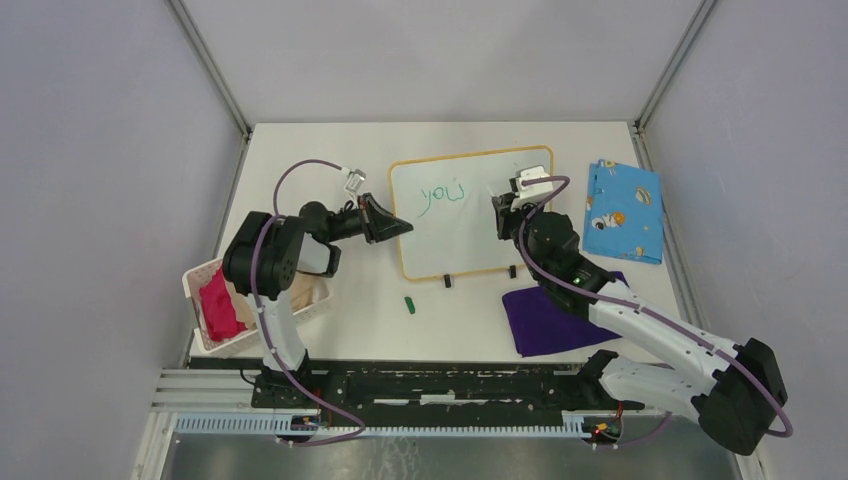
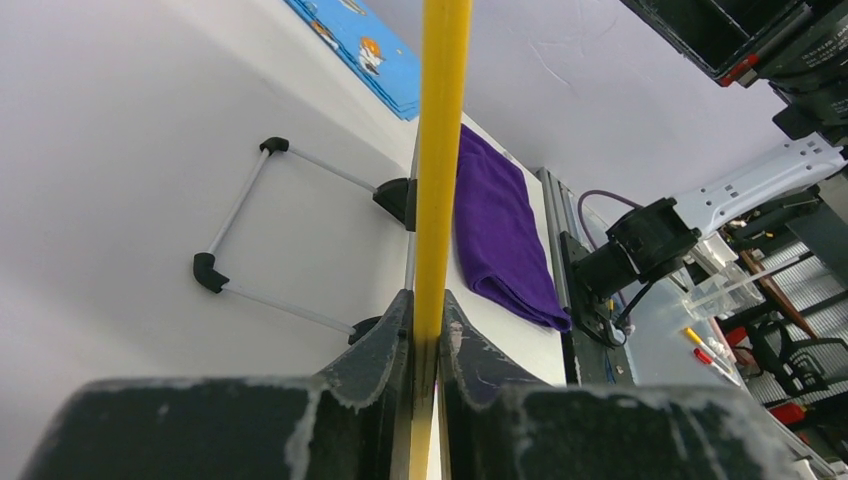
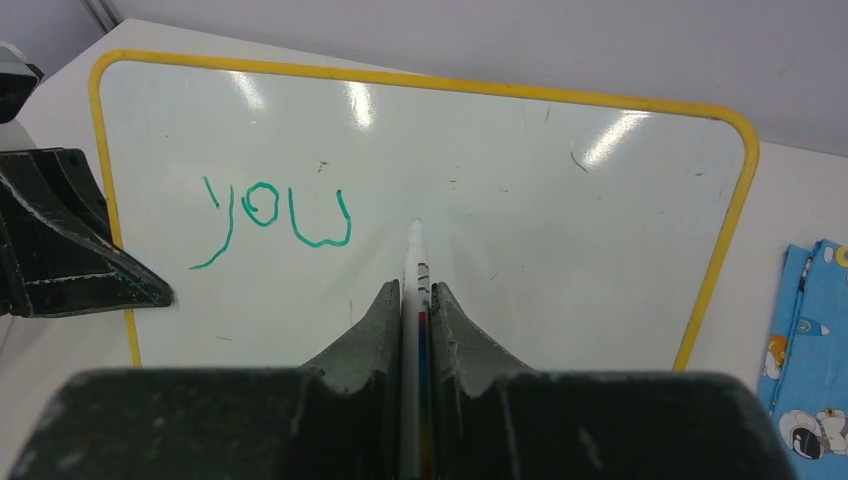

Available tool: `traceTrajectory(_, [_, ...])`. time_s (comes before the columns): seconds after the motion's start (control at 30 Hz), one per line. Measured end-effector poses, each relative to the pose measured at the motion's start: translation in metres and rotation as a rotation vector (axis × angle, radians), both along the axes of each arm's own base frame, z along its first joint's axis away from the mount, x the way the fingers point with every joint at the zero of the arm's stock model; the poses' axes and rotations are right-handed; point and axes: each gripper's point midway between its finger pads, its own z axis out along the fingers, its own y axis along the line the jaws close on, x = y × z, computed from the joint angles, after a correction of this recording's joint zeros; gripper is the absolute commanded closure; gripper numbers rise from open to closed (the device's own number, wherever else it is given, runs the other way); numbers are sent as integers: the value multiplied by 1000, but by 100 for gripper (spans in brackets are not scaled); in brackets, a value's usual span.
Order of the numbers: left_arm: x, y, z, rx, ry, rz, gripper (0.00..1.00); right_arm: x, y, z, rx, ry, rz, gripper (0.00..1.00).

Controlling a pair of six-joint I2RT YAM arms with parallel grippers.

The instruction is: Write a sentence on the whiteboard

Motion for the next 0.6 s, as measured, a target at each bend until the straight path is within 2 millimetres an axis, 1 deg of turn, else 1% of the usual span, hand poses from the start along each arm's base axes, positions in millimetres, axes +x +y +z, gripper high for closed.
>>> traceTrajectory(0.23, [-1, -1, -1, 4, -11, -6, 98, 9, 8, -14, -28, 30, 0, 100])
traceTrajectory(0.4, [-1, -1, -1, 5, -15, -6, 98, 16, 14, -9, -28, 29, -3, 100])
traceTrajectory(0.6, [-1, -1, -1, 5, -15, -7, 98, 19, 10, -7, -26, 23, -31, 100])
